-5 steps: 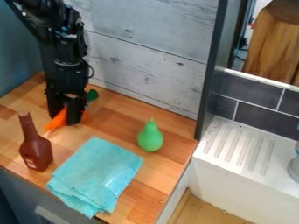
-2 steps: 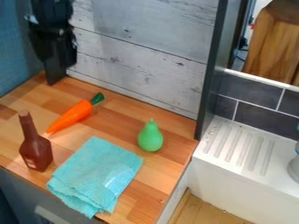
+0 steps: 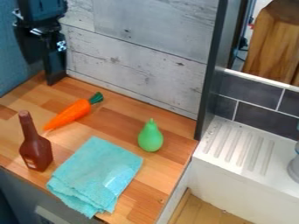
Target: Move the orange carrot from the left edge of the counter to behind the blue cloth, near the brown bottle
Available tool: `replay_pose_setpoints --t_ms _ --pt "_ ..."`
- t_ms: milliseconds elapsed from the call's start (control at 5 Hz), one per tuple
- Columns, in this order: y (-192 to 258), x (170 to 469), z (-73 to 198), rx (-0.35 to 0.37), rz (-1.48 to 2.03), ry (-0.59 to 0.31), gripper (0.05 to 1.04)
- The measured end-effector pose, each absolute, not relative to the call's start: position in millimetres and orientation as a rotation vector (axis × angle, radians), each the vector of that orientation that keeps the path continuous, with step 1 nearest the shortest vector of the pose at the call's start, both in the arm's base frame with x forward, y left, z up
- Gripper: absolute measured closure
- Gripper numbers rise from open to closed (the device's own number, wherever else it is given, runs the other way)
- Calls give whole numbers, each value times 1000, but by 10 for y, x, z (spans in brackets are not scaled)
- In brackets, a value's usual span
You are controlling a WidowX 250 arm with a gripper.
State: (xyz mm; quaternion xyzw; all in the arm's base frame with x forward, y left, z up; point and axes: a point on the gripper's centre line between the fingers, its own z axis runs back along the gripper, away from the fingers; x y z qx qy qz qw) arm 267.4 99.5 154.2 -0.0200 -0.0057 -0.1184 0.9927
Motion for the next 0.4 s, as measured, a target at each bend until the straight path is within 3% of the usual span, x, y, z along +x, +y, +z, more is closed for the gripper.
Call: replay_pose_setpoints --t_ms 400 --pt "608 2458 1080 -14 -356 76 80"
